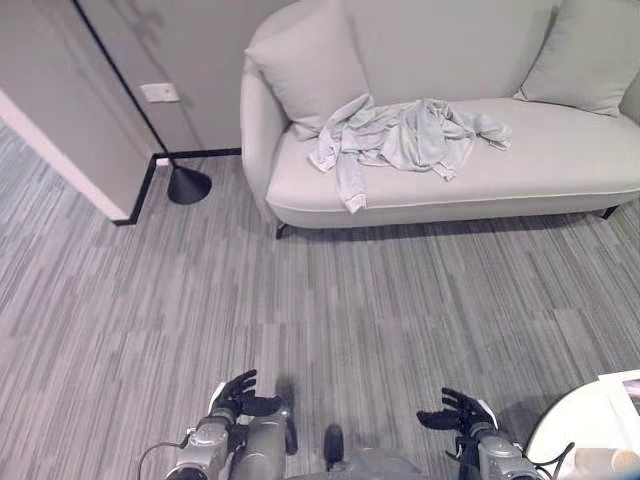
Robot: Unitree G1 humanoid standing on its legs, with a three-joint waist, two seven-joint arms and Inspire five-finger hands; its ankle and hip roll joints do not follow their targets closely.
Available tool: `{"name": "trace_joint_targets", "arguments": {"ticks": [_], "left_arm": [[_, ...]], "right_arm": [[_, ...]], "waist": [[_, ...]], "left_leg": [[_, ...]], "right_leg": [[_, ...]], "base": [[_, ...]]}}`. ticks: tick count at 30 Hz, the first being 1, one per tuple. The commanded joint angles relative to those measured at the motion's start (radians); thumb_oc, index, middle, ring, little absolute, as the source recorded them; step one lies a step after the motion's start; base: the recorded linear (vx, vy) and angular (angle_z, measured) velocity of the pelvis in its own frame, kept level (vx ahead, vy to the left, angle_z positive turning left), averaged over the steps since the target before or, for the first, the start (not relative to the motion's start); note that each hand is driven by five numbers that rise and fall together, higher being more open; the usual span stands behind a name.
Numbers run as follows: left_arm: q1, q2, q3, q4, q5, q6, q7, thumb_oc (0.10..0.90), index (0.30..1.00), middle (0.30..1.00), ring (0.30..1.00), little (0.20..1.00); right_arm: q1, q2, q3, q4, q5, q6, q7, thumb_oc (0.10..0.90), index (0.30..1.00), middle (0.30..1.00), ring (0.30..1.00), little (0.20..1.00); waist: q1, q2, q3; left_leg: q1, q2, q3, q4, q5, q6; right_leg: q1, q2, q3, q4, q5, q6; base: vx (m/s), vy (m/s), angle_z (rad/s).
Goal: Hang the clothes on the sofa on the clothes rack.
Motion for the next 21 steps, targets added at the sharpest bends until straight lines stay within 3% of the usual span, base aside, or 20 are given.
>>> {"name": "trace_joint_targets", "arguments": {"ticks": [1, 4, 5, 6, 8, 10, 12, 14, 15, 16, 17, 21], "left_arm": [[0.011, -0.004, -0.036, -0.005, 0.018, -0.024, 0.005, 0.8, 0.9, 0.9, 0.9, 0.9], [0.03, -0.003, -0.003, 0.005, -0.003, -0.026, 0.01, 0.8, 0.9, 0.9, 0.9, 0.9], [0.03, -0.003, -0.003, 0.005, -0.003, -0.026, 0.01, 0.8, 0.9, 0.9, 0.9, 0.9], [0.026, 0.001, 0.006, 0.03, 0.002, -0.02, 0.011, 0.8, 0.9, 0.9, 0.9, 0.9], [0.018, 0.005, 0.005, 0.034, 0.01, -0.018, 0.012, 0.8, 0.9, 0.9, 0.9, 0.9], [0.011, 0.014, 0.0, 0.038, 0.021, -0.017, 0.013, 0.8, 0.9, 0.9, 0.9, 0.9], [0.001, 0.021, 0.002, 0.036, 0.014, -0.017, 0.013, 0.8, 0.9, 0.9, 0.9, 0.9], [-0.007, 0.025, 0.001, 0.034, 0.008, -0.026, 0.013, 0.8, 0.9, 0.9, 0.9, 0.9], [-0.01, 0.028, -0.006, 0.033, 0.011, -0.034, 0.013, 0.8, 0.9, 0.9, 0.9, 0.9], [-0.008, 0.027, -0.007, 0.04, 0.013, -0.035, 0.012, 0.8, 0.9, 0.9, 0.9, 0.9], [-0.002, 0.03, 0.0, 0.047, 0.017, -0.028, 0.004, 0.8, 0.9, 0.9, 0.9, 0.9], [0.011, 0.018, 0.008, 0.041, -0.007, -0.034, -0.006, 0.8, 0.9, 0.9, 0.9, 0.9]], "right_arm": [[0.067, -0.06, -0.016, -0.049, -0.027, -0.021, 0.011, 0.8, 0.9, 0.9, 0.9, 0.9], [0.071, -0.041, -0.003, -0.077, -0.054, -0.022, 0.022, 0.8, 0.9, 0.9, 0.9, 0.9], [0.071, -0.041, -0.003, -0.077, -0.054, -0.022, 0.022, 0.8, 0.9, 0.9, 0.9, 0.9], [0.067, -0.035, -0.001, -0.11, -0.06, -0.019, 0.028, 0.8, 0.9, 0.9, 0.9, 0.9], [0.06, -0.031, -0.007, -0.115, -0.059, -0.018, 0.024, 0.8, 0.9, 0.9, 0.9, 0.9], [0.06, -0.028, -0.007, -0.113, -0.063, -0.019, 0.02, 0.8, 0.9, 0.9, 0.9, 0.9], [0.058, -0.023, -0.007, -0.109, -0.069, -0.016, 0.017, 0.8, 0.9, 0.9, 0.9, 0.9], [0.05, -0.025, -0.012, -0.102, -0.066, -0.021, 0.021, 0.8, 0.9, 0.9, 0.9, 0.9], [0.037, -0.034, -0.012, -0.097, -0.072, -0.017, 0.022, 0.8, 0.9, 0.9, 0.9, 0.9], [0.03, -0.039, -0.007, -0.09, -0.079, -0.015, 0.02, 0.8, 0.9, 0.9, 0.9, 0.9], [0.023, -0.044, -0.001, -0.067, -0.087, -0.001, 0.022, 0.8, 0.9, 0.9, 0.9, 0.9], [0.041, -0.04, -0.005, -0.071, -0.075, -0.005, 0.031, 0.8, 0.9, 0.9, 0.9, 0.9]], "waist": [[0.022, 0.05, -0.035], [0.042, 0.043, -0.067], [0.042, 0.043, -0.068], [0.037, 0.039, -0.062], [0.017, 0.033, -0.038], [0.008, 0.039, -0.03], [0.001, 0.051, -0.02], [-0.006, 0.059, -0.015], [-0.017, 0.059, -0.014], [-0.029, 0.054, -0.01], [-0.048, 0.047, -0.009], [-0.047, 0.045, -0.02]], "left_leg": [[0.134, 0.016, -0.047, 0.019, 0.009, 0.0], [0.194, -0.008, -0.021, 0.019, -0.009, 0.021], [0.193, -0.008, -0.021, 0.019, -0.009, 0.021], [0.24, -0.019, -0.006, 0.019, -0.039, 0.042], [0.288, -0.031, -0.002, 0.019, -0.068, 0.066], [0.303, -0.023, 0.005, 0.019, -0.079, 0.07], [0.326, -0.013, 0.003, 0.019, -0.097, 0.074], [0.354, -0.002, 0.002, 0.019, -0.126, 0.068], [0.387, 0.002, 0.008, 0.019, -0.162, 0.056], [0.414, -0.007, -0.002, 0.019, -0.184, 0.049], [0.443, -0.006, -0.003, 0.019, -0.21, 0.034], [0.474, 0.011, -0.03, 0.019, -0.219, 0.02]], "right_leg": [[0.001, -0.07, 0.05, 0.045, -0.03, 0.117], [-0.028, -0.127, 0.049, 0.224, -0.066, 0.15], [-0.029, -0.127, 0.049, 0.224, -0.066, 0.15], [-0.133, -0.172, 0.048, 0.451, 0.029, 0.184], [-0.243, -0.208, 0.053, 0.656, 0.142, 0.197], [-0.287, -0.215, 0.047, 0.723, 0.168, 0.191], [-0.369, -0.237, 0.055, 0.778, 0.137, 0.171], [-0.386, -0.262, 0.035, 0.648, 0.102, 0.164], [-0.391, -0.261, 0.015, 0.41, 0.102, 0.178], [-0.405, -0.243, 0.026, 0.262, 0.133, 0.194], [-0.402, -0.226, 0.069, 0.076, 0.184, 0.235], [-0.361, -0.217, 0.074, 0.074, 0.197, 0.226]], "base": [[0.42, 0.049, -0.36], [0.36, 0.058, -0.84], [0.3, 0.067, -1.23], [0.22, 0.058, -0.76], [0.19, 0.038, -0.42], [0.12, -0.011, 0.14], [0.21, -0.055, 0.39], [0.35, -0.193, 0.49], [0.49, -0.337, 0.36], [0.69, -0.513, -0.22], [0.57, -0.425, -0.34], [0.34, -0.333, 0.52]]}}
